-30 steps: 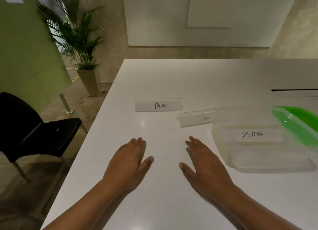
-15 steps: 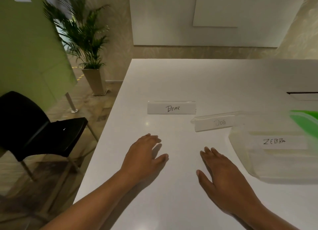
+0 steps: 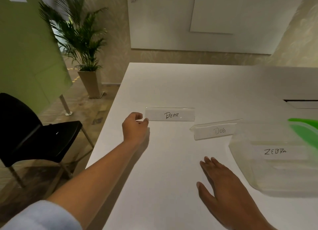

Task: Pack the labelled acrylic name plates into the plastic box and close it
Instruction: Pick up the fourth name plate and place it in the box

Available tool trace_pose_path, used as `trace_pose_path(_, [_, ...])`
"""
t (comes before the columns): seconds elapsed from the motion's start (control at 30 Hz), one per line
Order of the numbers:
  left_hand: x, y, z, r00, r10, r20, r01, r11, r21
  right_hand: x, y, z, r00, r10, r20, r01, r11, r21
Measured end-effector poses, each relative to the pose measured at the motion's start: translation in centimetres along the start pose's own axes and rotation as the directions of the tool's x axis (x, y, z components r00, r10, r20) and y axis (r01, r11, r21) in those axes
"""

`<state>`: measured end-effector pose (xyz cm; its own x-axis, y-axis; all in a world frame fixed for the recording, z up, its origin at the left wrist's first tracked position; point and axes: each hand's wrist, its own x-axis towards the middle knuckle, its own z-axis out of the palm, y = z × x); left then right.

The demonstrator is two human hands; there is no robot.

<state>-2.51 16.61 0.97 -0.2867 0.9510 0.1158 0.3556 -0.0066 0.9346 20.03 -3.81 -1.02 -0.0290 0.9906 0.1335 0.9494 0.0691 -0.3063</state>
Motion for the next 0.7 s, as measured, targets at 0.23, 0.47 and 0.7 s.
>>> trace_pose_path(0.23, [2.5,-0.3,1.3,0.997,-0.081,0.010,0.081,0.996,0.039,0.9,0.1,0.9,0.996,-0.027,-0.087,0.025,0.999,-0.031])
trace_pose_path(0.47, [4.7,-0.5,1.6,0.965,-0.240,0.103,0.250,0.964,-0.092,1.2,0.6,1.4,0.994,-0.032,-0.104,0.026,0.997,-0.068])
trace_pose_path(0.7, [5.4,-0.5,1.9,0.951,-0.267,0.159,0.289,0.946,-0.144,1.2,0.9,1.8,0.989,-0.041,-0.144,0.024,0.993,-0.118])
